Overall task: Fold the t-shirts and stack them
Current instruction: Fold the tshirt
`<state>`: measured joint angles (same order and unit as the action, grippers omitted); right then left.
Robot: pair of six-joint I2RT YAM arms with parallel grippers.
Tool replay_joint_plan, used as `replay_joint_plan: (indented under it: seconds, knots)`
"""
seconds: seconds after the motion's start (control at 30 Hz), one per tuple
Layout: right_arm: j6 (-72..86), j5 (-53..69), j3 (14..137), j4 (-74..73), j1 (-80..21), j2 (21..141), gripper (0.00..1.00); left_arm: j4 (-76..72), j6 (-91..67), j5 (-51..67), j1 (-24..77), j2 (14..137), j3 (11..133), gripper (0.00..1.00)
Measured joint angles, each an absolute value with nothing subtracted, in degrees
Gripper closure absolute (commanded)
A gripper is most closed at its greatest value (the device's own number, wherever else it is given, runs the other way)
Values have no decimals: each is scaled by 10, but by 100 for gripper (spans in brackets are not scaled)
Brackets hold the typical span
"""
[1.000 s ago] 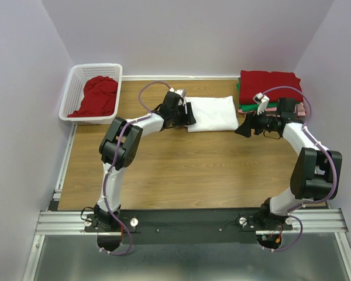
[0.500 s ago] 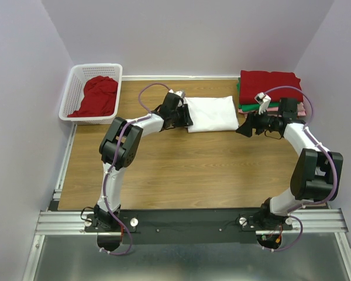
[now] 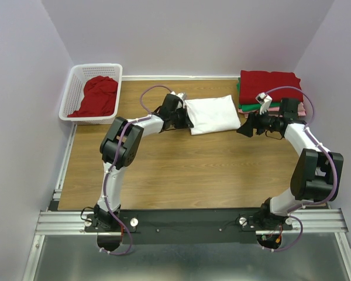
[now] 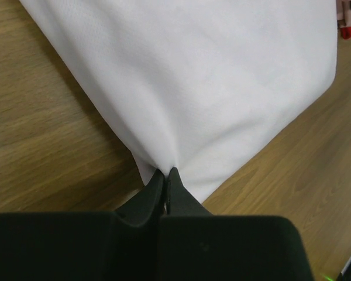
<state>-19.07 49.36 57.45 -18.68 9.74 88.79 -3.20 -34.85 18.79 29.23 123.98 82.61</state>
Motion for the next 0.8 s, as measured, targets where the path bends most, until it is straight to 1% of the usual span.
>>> replay_joint_plan:
  seconds: [0.23,0.53,0.63,0.8]
  knots:
    - [-191,494,574,-187,98,887,20,-69,-367,255,287,1228,783,100]
    - [-191,498,573,-186,98,887,20,-162,-396,343,260,1157,608,100]
    - [-191,500,571,-187,98,887,20,-179,-397,358,250,1137,569,100]
    - [-189,505,570,-187,98,888,20,-201,-393,372,224,1071,466,100]
